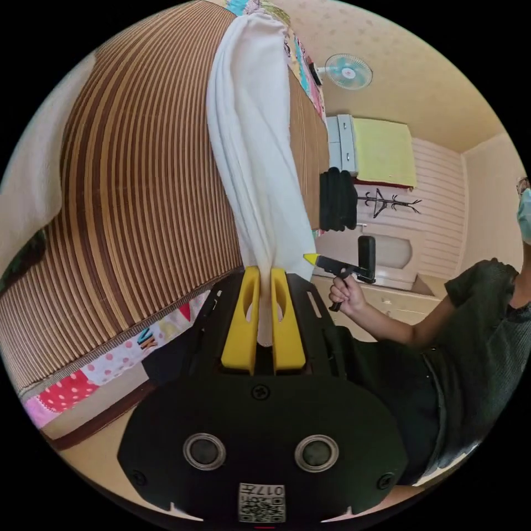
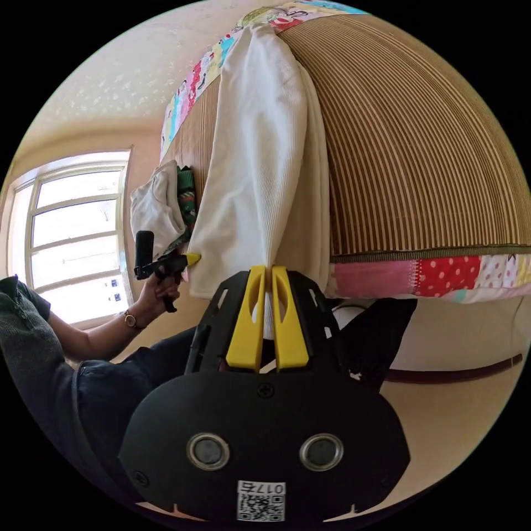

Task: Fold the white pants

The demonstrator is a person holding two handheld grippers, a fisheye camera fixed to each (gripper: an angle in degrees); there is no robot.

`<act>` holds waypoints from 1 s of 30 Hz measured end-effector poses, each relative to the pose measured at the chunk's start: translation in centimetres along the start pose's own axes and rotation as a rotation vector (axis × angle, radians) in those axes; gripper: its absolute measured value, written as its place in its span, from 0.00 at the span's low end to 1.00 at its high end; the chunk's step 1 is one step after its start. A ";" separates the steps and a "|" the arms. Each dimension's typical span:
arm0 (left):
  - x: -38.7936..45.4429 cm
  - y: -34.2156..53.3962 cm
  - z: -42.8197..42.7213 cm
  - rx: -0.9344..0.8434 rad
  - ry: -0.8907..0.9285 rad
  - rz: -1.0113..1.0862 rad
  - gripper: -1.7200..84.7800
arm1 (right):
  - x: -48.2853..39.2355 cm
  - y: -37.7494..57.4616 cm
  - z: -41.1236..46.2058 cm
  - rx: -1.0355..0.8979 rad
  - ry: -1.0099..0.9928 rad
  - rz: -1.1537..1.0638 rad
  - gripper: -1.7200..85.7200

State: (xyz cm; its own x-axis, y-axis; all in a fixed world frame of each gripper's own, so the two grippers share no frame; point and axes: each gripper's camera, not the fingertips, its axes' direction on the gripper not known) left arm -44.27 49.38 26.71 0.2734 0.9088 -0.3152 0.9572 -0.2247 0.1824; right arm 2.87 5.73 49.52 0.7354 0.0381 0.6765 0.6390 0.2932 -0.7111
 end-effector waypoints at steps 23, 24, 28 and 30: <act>2.8 -20.0 1.1 0.180 -0.161 -0.063 0.17 | 15.4 -20.7 -2.8 0.057 -0.363 0.050 0.18; 2.7 -21.0 1.5 0.154 -0.139 -0.057 0.16 | 15.5 -22.3 -1.9 0.020 -0.404 0.046 0.17; 2.5 -21.3 2.0 0.088 -0.165 -0.090 0.09 | 15.8 -24.3 0.6 -0.117 -0.455 0.045 0.12; 2.5 -19.7 1.4 0.127 0.035 -0.061 0.08 | 16.0 -22.8 -0.4 -0.067 -0.484 0.032 0.10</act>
State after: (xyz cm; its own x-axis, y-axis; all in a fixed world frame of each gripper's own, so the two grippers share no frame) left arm -62.34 55.56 21.04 0.2128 0.9333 -0.2891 0.9769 -0.2093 0.0434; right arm 0.12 -0.69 76.51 0.5761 0.4903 0.6540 0.6424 0.2233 -0.7332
